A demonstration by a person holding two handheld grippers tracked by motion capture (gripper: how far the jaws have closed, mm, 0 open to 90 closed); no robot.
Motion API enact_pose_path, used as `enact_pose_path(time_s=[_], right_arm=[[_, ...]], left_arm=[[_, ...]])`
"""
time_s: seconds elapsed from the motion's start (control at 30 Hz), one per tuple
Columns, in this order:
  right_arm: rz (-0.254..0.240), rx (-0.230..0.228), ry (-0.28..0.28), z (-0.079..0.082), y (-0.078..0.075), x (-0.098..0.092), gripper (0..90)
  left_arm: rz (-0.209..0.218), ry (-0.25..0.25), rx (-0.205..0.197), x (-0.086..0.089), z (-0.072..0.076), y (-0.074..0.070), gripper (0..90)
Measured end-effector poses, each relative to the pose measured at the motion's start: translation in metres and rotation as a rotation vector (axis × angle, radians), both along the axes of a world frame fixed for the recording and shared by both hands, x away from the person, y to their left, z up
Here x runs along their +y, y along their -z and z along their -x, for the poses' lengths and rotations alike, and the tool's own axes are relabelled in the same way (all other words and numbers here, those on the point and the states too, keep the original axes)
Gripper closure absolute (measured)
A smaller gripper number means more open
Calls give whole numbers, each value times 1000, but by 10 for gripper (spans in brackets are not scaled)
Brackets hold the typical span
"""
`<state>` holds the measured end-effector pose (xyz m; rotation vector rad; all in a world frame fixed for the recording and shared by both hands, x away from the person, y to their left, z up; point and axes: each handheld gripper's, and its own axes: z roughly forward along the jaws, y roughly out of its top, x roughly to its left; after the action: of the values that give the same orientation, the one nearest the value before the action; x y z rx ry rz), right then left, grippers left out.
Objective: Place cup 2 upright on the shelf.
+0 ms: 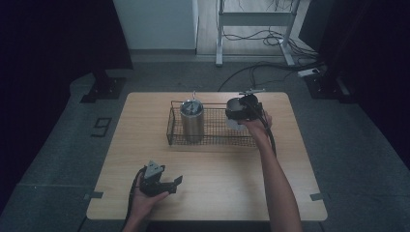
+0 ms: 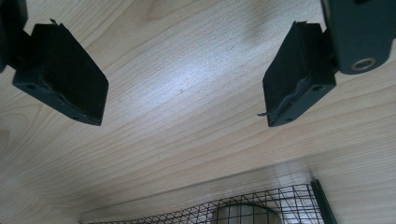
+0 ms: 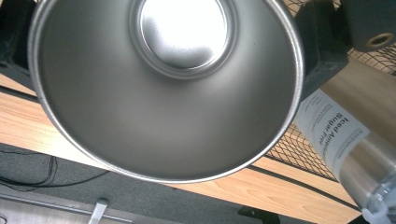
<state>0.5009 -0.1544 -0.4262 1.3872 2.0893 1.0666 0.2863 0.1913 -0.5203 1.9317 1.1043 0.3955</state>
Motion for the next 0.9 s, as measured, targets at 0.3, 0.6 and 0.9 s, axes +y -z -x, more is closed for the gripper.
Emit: enact_pose_path(time_s=[0.3,0.6,0.9], right_arm=[[-3,24,4,-2,15,-3,65],[2,31,10,-3,21,-5,65],[6,42,10,-5,27,-6,65]], left_arm=[[-7,0,0,-1,0,0,145],[-12,3,0,-2,1,1,145],[-12,7,2,-3,1,1,145]])
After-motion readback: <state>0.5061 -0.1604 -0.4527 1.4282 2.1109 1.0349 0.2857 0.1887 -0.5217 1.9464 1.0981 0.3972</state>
